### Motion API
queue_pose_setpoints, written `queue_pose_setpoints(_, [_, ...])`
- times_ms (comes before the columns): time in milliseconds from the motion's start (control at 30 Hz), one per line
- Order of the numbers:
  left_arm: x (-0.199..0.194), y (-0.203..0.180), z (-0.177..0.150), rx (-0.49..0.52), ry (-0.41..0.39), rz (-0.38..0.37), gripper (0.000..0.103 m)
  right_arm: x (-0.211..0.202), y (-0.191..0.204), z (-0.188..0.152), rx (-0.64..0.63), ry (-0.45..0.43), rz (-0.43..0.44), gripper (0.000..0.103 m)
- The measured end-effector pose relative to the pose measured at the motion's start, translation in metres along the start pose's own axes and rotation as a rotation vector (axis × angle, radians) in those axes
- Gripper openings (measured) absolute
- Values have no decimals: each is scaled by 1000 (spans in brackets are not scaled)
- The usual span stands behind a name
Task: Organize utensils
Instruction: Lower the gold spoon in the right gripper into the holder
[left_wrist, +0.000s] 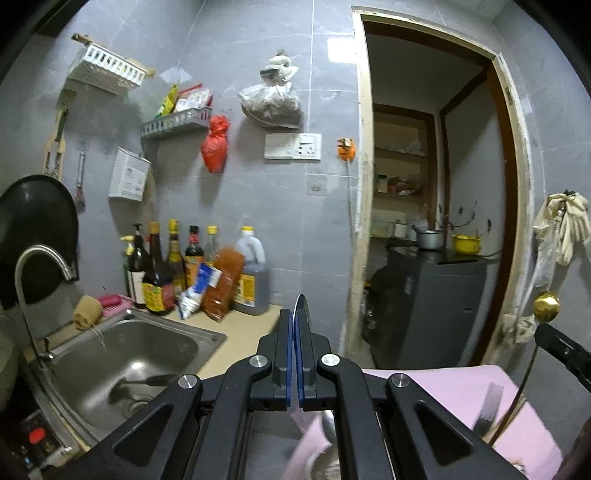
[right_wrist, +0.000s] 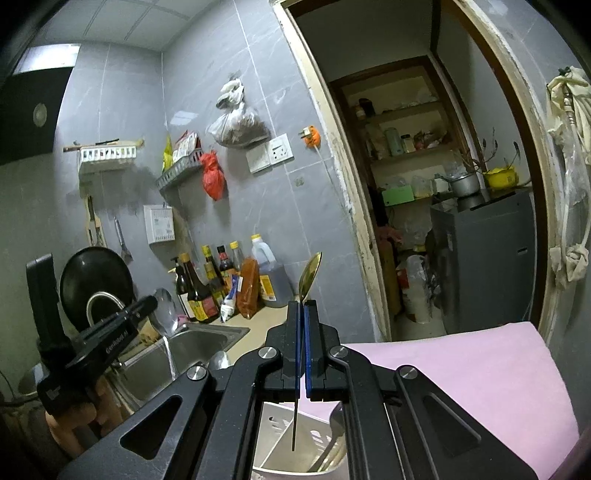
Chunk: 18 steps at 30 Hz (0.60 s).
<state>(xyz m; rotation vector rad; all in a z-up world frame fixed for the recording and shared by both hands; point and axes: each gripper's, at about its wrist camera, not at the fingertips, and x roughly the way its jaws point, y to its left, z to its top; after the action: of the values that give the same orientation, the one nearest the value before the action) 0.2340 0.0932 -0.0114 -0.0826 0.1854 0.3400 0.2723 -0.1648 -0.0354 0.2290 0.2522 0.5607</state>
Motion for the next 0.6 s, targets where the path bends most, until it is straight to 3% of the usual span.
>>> queue_pose_setpoints(267, [0, -2, -5, 29, -69, 74, 2, 19, 8, -15, -27, 41, -28, 2])
queue_pose_setpoints(600, [3, -15, -22, 79, -94, 88, 2, 28, 9, -28, -34, 96, -40, 2])
